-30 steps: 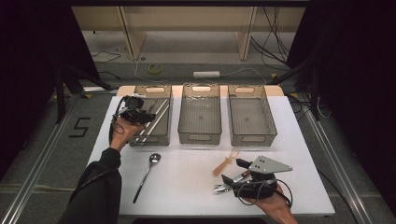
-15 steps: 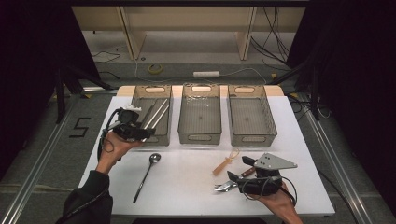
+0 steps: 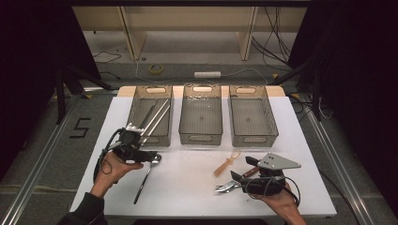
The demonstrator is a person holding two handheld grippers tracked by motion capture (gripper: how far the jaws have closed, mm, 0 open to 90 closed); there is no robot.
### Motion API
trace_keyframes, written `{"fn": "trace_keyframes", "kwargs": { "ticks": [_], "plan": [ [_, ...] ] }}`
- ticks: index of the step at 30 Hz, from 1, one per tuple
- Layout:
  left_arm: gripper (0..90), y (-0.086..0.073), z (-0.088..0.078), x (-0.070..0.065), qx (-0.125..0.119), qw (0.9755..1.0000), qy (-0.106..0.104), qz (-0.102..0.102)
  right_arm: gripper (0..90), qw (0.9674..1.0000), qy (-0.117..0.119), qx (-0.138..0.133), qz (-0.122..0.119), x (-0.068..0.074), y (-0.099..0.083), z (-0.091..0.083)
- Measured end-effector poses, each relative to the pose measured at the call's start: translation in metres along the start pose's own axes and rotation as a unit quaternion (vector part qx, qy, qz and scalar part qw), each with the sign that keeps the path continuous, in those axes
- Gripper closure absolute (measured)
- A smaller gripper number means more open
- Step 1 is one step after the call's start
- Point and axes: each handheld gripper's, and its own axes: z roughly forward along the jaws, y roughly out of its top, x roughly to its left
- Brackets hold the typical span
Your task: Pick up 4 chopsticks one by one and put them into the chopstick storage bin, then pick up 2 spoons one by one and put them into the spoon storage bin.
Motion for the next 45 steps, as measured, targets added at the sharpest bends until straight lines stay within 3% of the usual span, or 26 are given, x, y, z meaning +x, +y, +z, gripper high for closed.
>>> {"fn": "trace_keyframes", "kwargs": {
  "ticks": [10, 14, 22, 29, 35, 45],
  "plan": [
    [21.6, -0.018, -0.002, -0.006, 0.016, 0.9999, 0.0, 0.005, 24.0, 1.0, 0.0, 0.005, 0.007, -0.008, -0.002, -0.002],
    [23.7, -0.022, 0.0, -0.009, 0.029, 0.9995, 0.01, 0.01, 24.0, 1.0, -0.001, 0.005, 0.008, -0.01, -0.003, -0.001],
    [26.8, -0.029, 0.004, -0.015, 0.047, 0.9987, 0.003, 0.017, 24.1, 0.9999, -0.001, 0.008, 0.007, -0.01, -0.004, 0.0],
    [29.6, -0.035, 0.006, -0.017, 0.067, 0.9973, 0.011, 0.027, 24.1, 0.9999, 0.0, 0.008, 0.008, -0.011, -0.004, 0.0],
    [36.0, -0.042, 0.008, -0.017, 0.082, 0.9959, 0.019, 0.034, 24.1, 0.9999, -0.001, 0.007, 0.007, -0.01, -0.004, -0.001],
    [50.4, -0.051, 0.014, -0.018, 0.101, 0.9941, 0.012, 0.038, 24.1, 1.0, -0.001, 0.009, 0.005, -0.008, -0.003, 0.0]
  ]
}}
